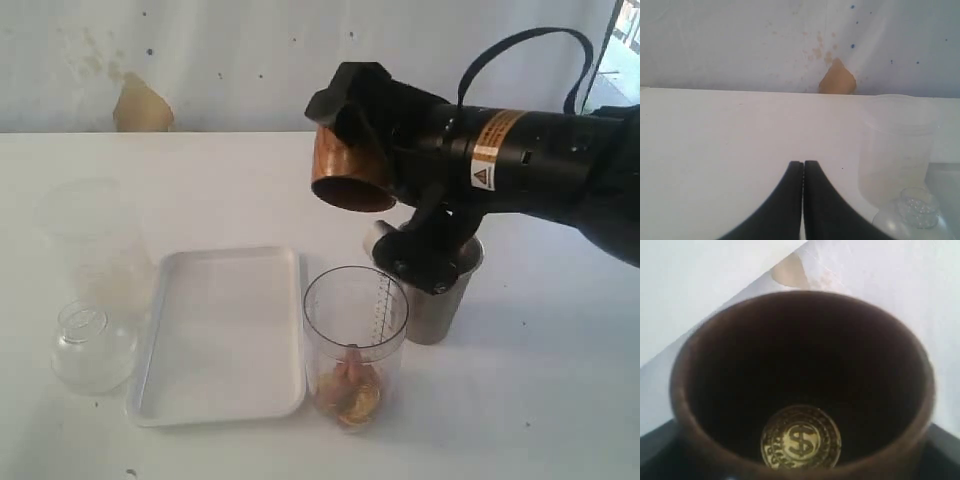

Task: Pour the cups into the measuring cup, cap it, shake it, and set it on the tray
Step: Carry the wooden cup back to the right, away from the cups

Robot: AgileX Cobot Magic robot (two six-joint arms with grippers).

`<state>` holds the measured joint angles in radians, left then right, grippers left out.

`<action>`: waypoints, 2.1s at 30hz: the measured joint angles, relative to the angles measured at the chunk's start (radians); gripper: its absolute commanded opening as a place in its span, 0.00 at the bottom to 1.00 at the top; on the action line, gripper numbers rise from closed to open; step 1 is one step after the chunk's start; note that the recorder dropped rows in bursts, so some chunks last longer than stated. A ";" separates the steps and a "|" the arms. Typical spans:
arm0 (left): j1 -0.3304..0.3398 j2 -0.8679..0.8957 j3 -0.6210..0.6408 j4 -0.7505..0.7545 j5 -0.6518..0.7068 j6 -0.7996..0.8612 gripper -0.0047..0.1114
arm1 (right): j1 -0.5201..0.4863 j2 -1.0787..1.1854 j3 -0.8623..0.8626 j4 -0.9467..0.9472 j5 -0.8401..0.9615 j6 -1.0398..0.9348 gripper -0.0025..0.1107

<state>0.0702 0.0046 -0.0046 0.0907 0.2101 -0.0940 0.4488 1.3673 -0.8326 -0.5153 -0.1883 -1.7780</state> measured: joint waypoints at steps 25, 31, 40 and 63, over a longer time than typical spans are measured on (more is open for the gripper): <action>0.000 0.000 0.000 0.000 0.000 0.000 0.05 | -0.541 0.335 -0.020 0.791 -0.323 1.363 0.02; 0.000 0.000 0.000 0.000 0.000 0.000 0.05 | -0.554 0.545 -0.047 0.705 -0.458 1.444 0.18; 0.000 0.000 0.000 0.000 0.000 0.000 0.05 | -0.554 0.757 -0.151 0.664 -0.557 1.637 0.59; 0.000 0.000 0.000 0.000 0.000 0.000 0.05 | -0.554 0.840 -0.250 0.521 -0.373 1.648 0.95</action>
<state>0.0702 0.0046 -0.0046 0.0907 0.2101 -0.0940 -0.1053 2.2069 -1.0825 0.0059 -0.5616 -0.1304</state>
